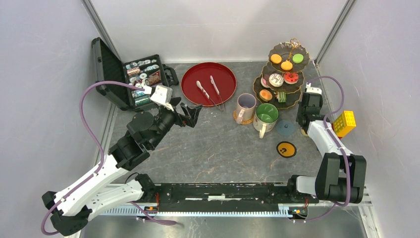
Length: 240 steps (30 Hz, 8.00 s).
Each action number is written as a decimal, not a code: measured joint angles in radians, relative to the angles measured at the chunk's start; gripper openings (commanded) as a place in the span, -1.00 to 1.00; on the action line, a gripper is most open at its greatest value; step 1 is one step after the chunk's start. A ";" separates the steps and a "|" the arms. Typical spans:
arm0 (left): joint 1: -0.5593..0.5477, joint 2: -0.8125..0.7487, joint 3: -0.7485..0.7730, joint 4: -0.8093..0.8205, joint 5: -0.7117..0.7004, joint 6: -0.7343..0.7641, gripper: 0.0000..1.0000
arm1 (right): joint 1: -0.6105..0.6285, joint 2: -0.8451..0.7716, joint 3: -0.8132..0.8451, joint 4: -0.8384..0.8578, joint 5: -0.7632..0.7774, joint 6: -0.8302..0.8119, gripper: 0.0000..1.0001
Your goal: Serve the afternoon tea
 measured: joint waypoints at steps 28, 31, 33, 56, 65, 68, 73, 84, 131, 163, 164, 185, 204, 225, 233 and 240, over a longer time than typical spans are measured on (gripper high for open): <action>0.000 0.006 0.000 -0.002 0.000 0.000 1.00 | 0.229 -0.119 0.058 -0.105 -0.083 0.008 -1.00; 0.000 0.006 0.000 -0.002 0.000 0.000 1.00 | 0.254 -0.092 0.058 -0.102 -0.084 0.018 -1.00; 0.000 0.006 0.000 -0.002 0.000 0.000 1.00 | 0.265 -0.073 0.058 -0.100 -0.084 0.026 -1.00; 0.000 0.007 0.002 -0.003 0.000 0.000 1.00 | 0.273 -0.023 0.028 -0.064 -0.058 0.063 -0.44; 0.000 0.010 0.002 -0.005 0.002 0.000 1.00 | 0.274 -0.116 0.076 -0.134 -0.028 0.054 0.15; 0.000 0.008 0.002 -0.005 0.002 0.000 1.00 | 0.276 -0.220 0.082 -0.176 0.012 0.055 0.47; 0.000 0.000 0.002 -0.005 0.003 -0.001 1.00 | 0.275 -0.422 -0.024 -0.207 0.077 0.090 0.87; 0.000 -0.002 0.002 -0.005 0.004 -0.001 1.00 | 0.142 -0.421 -0.289 -0.230 -0.040 0.258 0.95; -0.004 0.003 0.004 -0.006 0.003 -0.001 1.00 | 0.022 -0.101 0.196 -0.140 0.012 0.206 0.54; -0.005 0.021 0.008 -0.006 0.003 -0.001 1.00 | -0.038 0.490 0.372 0.003 0.023 0.101 -0.44; -0.005 0.022 0.008 -0.006 0.003 -0.001 1.00 | -0.039 0.497 0.372 0.008 0.023 0.098 -0.49; -0.005 0.034 0.008 -0.006 0.007 -0.001 1.00 | -0.042 0.355 0.338 0.013 0.049 0.000 -1.00; -0.005 0.034 0.008 -0.006 0.008 -0.002 1.00 | 0.027 -0.400 0.234 -0.296 -0.478 -0.089 -1.00; -0.005 0.048 0.008 -0.006 0.007 -0.002 1.00 | 0.434 -0.418 -0.110 -0.508 -0.233 0.183 -1.00; -0.005 0.049 0.008 -0.006 0.007 -0.002 1.00 | 0.517 -0.330 -0.147 -0.447 -0.080 0.243 -1.00; -0.005 0.049 0.008 -0.006 0.007 -0.002 1.00 | 0.533 -0.287 -0.185 -0.380 -0.037 0.256 -0.96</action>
